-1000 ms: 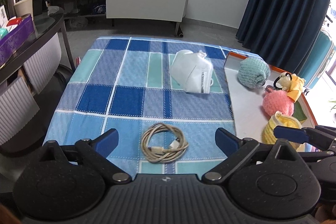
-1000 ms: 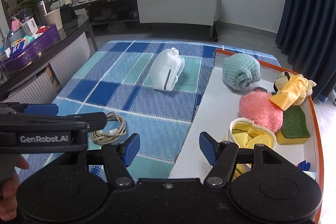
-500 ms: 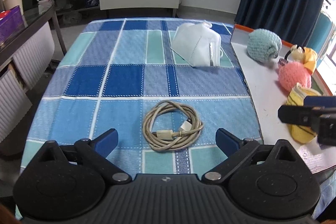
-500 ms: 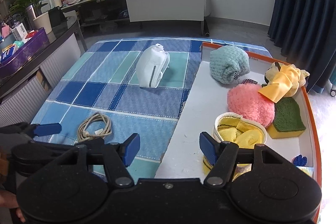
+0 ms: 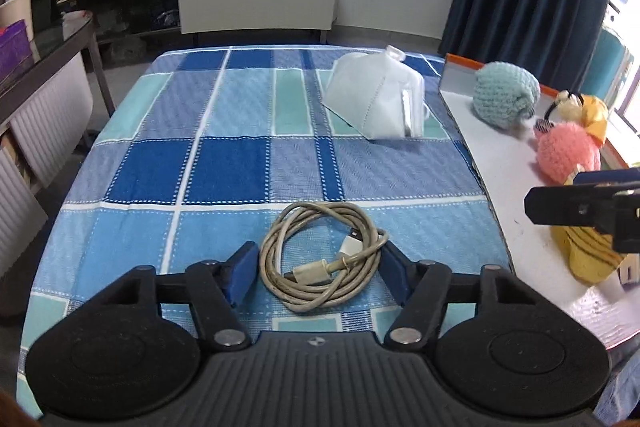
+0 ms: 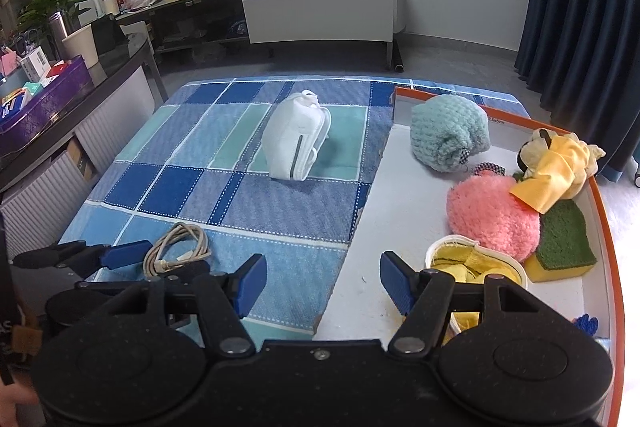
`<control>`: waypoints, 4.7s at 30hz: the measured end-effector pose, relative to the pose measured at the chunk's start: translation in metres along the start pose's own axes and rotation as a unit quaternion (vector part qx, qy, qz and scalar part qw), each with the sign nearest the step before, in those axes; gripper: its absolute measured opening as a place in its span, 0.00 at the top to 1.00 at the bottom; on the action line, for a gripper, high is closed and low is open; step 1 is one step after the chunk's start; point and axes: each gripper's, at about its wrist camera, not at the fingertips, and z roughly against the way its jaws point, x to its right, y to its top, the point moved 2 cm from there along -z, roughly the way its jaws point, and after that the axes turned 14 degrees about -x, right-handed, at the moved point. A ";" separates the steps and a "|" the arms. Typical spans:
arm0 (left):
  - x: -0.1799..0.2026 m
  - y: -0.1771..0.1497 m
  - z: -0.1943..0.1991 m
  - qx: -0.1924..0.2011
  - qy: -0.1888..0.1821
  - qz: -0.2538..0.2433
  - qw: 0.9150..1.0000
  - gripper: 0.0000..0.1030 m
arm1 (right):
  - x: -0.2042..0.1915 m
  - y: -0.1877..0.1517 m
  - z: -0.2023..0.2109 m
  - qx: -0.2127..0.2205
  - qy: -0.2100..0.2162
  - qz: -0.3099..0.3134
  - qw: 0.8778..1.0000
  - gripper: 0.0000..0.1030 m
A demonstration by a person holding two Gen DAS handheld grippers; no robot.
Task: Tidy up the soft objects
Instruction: 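Grasp the coiled beige cable with the left tool while the right tool grasps the white mask, then carry the coiled cable and white mask toward the white box with both tools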
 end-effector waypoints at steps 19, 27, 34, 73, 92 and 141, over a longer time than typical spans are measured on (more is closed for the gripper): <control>-0.042 0.032 0.026 0.049 0.015 0.065 0.997 0.36 | 0.008 0.101 -0.076 -0.008 0.079 -0.043 0.996 0.16; -0.054 0.043 0.019 0.048 0.015 0.076 0.996 0.36 | 0.006 0.132 -0.117 -0.024 0.090 -0.052 0.994 0.13; -0.058 0.056 0.011 0.041 0.023 0.090 0.995 0.36 | 0.006 0.138 -0.131 -0.024 0.134 -0.069 0.988 0.49; -0.028 0.019 0.072 0.029 0.058 0.063 0.996 0.36 | -0.044 0.005 0.033 0.054 0.004 0.022 0.998 0.53; -0.014 0.001 0.090 0.041 0.050 0.075 0.995 0.36 | -0.040 -0.022 0.050 0.064 0.005 0.025 0.998 0.53; 0.032 -0.014 0.107 0.054 0.012 0.027 0.998 0.36 | 0.002 -0.057 0.086 0.084 -0.019 -0.021 0.996 0.53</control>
